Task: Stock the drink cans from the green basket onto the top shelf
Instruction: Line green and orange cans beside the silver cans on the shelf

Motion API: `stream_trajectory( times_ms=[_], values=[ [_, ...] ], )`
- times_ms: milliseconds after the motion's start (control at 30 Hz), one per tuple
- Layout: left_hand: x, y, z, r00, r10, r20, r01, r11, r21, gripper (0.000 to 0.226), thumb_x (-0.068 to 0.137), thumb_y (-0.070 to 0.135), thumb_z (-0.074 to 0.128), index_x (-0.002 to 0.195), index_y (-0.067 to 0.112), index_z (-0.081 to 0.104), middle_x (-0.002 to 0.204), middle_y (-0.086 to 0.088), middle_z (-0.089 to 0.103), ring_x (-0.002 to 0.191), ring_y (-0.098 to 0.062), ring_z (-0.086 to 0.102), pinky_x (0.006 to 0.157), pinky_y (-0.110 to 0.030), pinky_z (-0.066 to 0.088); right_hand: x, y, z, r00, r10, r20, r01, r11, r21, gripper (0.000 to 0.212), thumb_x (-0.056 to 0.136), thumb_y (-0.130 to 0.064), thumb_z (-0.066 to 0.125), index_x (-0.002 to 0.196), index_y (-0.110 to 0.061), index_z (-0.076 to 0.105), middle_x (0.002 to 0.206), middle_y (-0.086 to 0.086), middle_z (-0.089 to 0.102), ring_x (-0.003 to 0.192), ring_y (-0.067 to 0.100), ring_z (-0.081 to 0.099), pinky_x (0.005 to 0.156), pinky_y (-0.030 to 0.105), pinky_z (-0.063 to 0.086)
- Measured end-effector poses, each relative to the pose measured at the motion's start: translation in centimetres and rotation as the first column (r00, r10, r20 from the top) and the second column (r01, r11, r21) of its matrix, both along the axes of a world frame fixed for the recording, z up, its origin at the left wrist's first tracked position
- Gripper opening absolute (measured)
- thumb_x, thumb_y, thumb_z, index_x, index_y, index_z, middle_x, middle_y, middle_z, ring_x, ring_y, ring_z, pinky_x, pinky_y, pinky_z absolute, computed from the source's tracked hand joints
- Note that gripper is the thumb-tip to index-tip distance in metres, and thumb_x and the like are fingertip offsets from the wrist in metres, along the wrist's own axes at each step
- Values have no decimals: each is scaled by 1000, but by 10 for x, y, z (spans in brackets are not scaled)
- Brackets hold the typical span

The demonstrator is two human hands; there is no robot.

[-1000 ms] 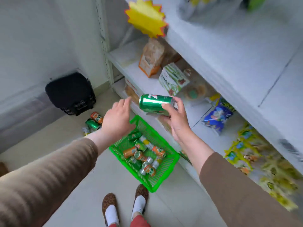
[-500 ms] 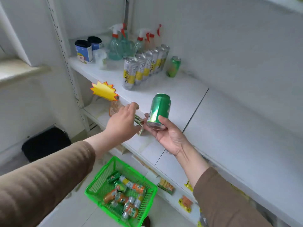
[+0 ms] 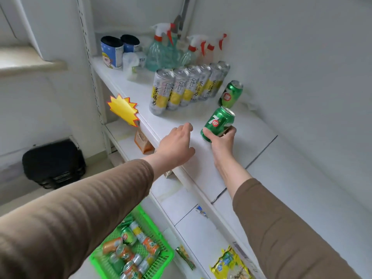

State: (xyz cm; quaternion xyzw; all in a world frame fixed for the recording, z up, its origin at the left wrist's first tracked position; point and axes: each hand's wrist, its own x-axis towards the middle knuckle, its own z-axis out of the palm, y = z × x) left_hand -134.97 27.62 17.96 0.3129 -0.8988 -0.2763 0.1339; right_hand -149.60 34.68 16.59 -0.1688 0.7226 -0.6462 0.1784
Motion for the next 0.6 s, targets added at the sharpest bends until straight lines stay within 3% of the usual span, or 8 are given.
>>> stream_trajectory(
  times_ms=[200, 333, 467, 600],
  values=[
    [-40, -23, -9, 999, 52, -6, -52, 998, -34, 55, 83, 26, 62, 131, 17, 36, 132, -4, 51, 120, -25, 46, 81, -37, 46, -47, -39, -18, 973, -83, -216, 117, 982, 147, 84, 62, -30, 90, 124, -25, 33, 113, -1, 56, 111, 28, 60, 92, 46, 56],
    [-61, -37, -14, 997, 71, -18, -71, 997, -43, 57, 83, 25, 63, 132, 17, 36, 129, -6, 52, 118, -27, 47, 83, -37, 45, -67, -62, -17, 942, -109, -317, 201, 941, 274, 94, 66, -28, 93, 135, -14, 30, 129, 15, 52, 122, 36, 44, 91, 40, 47],
    [-71, -45, -17, 997, 66, -39, -68, 996, -53, 59, 81, 26, 64, 132, 17, 37, 130, -6, 52, 119, -28, 46, 90, -39, 44, -76, -70, -15, 915, -73, -397, 237, 894, 381, 114, 69, -42, 90, 155, -15, 20, 150, 15, 41, 133, 36, 38, 108, 44, 36],
    [-72, -50, -19, 998, 53, -35, -55, 997, -45, 59, 82, 28, 65, 133, 17, 37, 131, -7, 52, 119, -28, 46, 92, -39, 45, -84, -57, -17, 939, -13, -344, 176, 877, 446, 102, 74, -32, 85, 155, -21, 23, 150, 12, 42, 137, 35, 37, 115, 47, 32]
  ],
)
